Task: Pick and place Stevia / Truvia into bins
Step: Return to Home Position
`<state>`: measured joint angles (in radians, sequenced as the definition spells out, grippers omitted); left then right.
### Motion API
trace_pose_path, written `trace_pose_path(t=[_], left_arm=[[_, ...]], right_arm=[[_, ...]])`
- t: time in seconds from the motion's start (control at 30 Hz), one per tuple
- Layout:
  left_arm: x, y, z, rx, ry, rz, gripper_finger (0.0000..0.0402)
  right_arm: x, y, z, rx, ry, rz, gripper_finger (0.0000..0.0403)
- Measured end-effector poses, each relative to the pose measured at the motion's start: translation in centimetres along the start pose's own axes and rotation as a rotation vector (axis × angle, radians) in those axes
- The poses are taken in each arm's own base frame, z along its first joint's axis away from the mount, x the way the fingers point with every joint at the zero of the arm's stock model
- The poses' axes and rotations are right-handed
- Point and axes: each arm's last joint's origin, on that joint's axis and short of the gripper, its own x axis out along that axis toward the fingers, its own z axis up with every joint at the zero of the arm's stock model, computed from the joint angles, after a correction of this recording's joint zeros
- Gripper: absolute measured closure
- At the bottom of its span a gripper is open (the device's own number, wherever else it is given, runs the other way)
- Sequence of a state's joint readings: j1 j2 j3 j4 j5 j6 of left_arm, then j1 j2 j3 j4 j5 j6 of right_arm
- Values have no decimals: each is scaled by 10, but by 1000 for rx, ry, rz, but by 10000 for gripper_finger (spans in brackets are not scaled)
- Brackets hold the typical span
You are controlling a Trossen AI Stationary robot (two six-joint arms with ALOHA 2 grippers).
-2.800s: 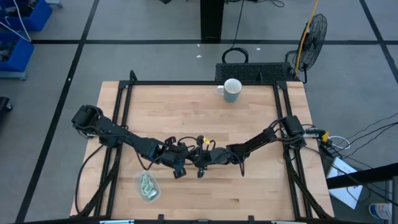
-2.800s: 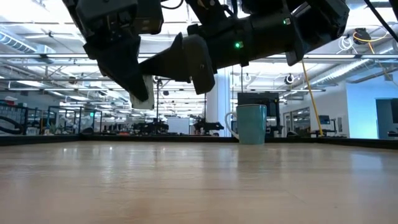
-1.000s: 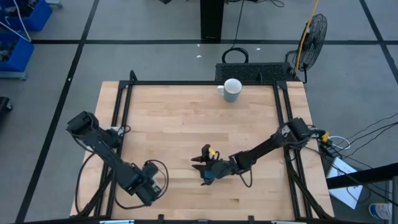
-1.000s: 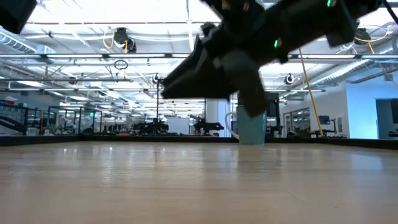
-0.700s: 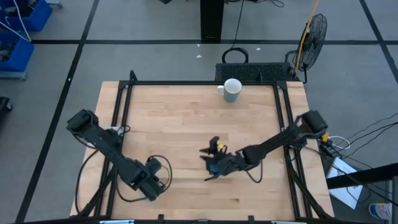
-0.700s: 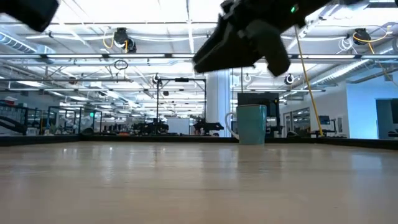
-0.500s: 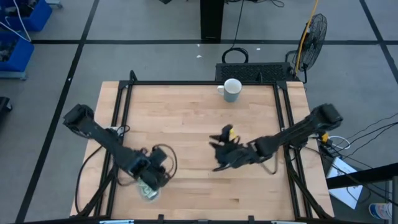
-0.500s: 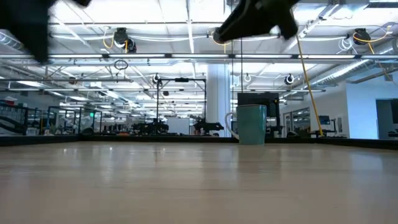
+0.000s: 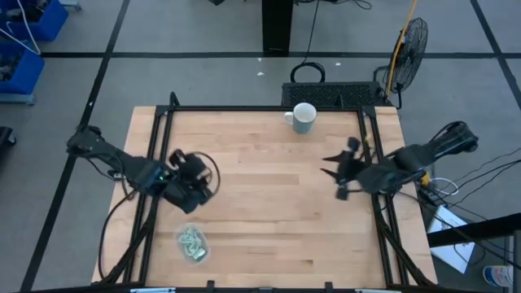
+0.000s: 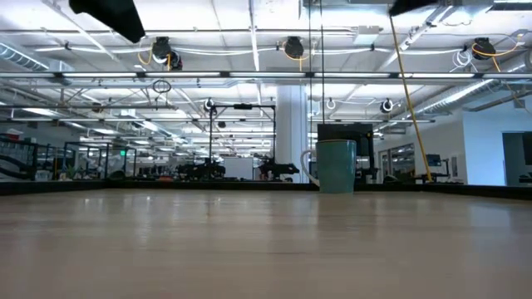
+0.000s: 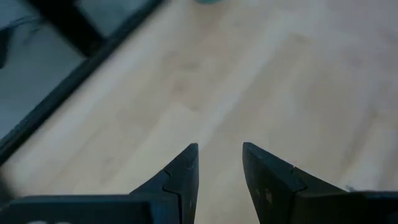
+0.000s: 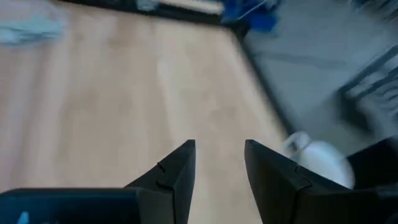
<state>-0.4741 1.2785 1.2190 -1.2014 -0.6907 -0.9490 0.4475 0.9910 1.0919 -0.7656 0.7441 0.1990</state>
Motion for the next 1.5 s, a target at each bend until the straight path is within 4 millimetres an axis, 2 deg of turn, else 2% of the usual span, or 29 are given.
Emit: trace_pose_path(t=[0.07, 0.17, 0.37, 0.53, 0.7, 0.93, 1.1, 1.27, 1.37, 1.5], left_arm=[[-4, 13, 0, -60, -22, 52, 270], [-6, 27, -4, -124, -78, 90, 270], [5, 44, -29, -222, -94, 98, 270], [20, 46, -44, -219, -191, -28, 270], [25, 48, -43, -116, -364, -192, 270], [28, 69, -42, -50, -527, -333, 270], [37, 82, -53, -79, -619, -368, 270], [49, 88, -66, -19, -760, -517, 270], [57, 92, -73, 4, -825, -574, 270], [72, 99, -84, -47, -813, -546, 270]], right_arm=[[-14, -8, -12, 67, 6, 76, 271], [-21, -14, -38, 106, -43, 124, 271], [-12, -14, -92, 208, -182, 184, 271], [-10, -20, -120, 284, -278, 208, 271], [-8, -23, -141, 330, -330, 252, 271], [-8, -28, -158, 376, -400, 266, 271], [1, -19, -169, 348, -464, 335, 271], [6, -9, -171, 298, -524, 463, 271], [6, -9, -172, 290, -522, 464, 271], [8, -8, -174, 281, -508, 459, 271]])
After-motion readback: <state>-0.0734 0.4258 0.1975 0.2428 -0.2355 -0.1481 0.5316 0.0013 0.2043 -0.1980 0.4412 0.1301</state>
